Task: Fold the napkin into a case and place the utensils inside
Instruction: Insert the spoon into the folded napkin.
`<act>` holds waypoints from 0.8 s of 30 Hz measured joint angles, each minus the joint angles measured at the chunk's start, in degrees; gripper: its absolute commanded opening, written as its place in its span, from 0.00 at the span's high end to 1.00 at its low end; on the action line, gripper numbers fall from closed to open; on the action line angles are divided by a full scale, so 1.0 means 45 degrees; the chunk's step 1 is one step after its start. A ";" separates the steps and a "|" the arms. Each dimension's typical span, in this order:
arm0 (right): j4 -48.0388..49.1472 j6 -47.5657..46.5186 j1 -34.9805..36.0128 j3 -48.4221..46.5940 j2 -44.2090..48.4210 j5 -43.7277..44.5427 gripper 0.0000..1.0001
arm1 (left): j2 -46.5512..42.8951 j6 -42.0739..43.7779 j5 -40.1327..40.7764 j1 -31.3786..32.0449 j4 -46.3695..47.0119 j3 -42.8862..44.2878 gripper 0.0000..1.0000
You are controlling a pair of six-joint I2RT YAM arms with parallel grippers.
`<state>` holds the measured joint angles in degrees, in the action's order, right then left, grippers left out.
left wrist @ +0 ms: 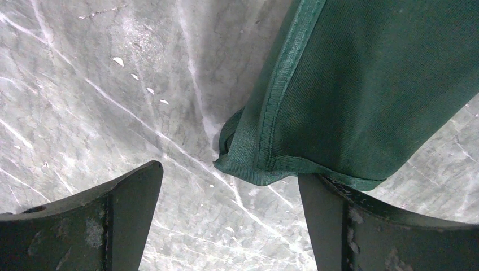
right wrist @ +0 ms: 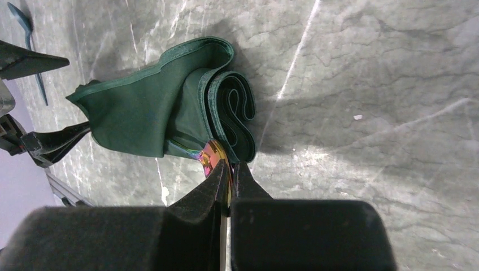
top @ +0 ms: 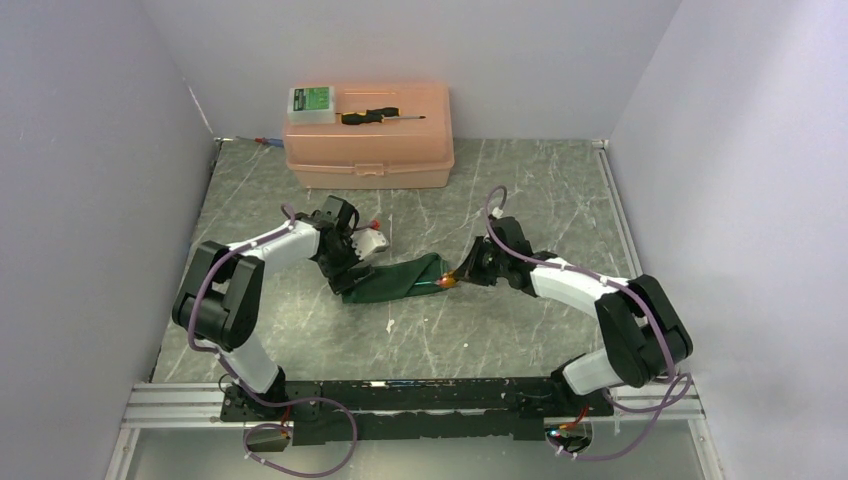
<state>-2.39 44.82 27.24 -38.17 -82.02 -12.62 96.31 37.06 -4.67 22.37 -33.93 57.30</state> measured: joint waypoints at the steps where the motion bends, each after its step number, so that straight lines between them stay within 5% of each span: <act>1: 0.0112 0.0039 0.0058 0.0000 -0.0112 -0.0010 1.00 | -0.0019 0.0010 -0.0005 0.0000 0.0019 -0.0019 0.05; 24: 0.0554 -0.0034 0.0976 -0.1506 -0.1953 0.0010 1.00 | -0.0165 0.0107 -0.0005 0.0024 0.0199 -0.0185 0.05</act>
<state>0.10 44.66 31.64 -44.95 -90.80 -12.58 95.57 37.54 -4.69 22.48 -33.04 56.47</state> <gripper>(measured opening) 0.032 0.950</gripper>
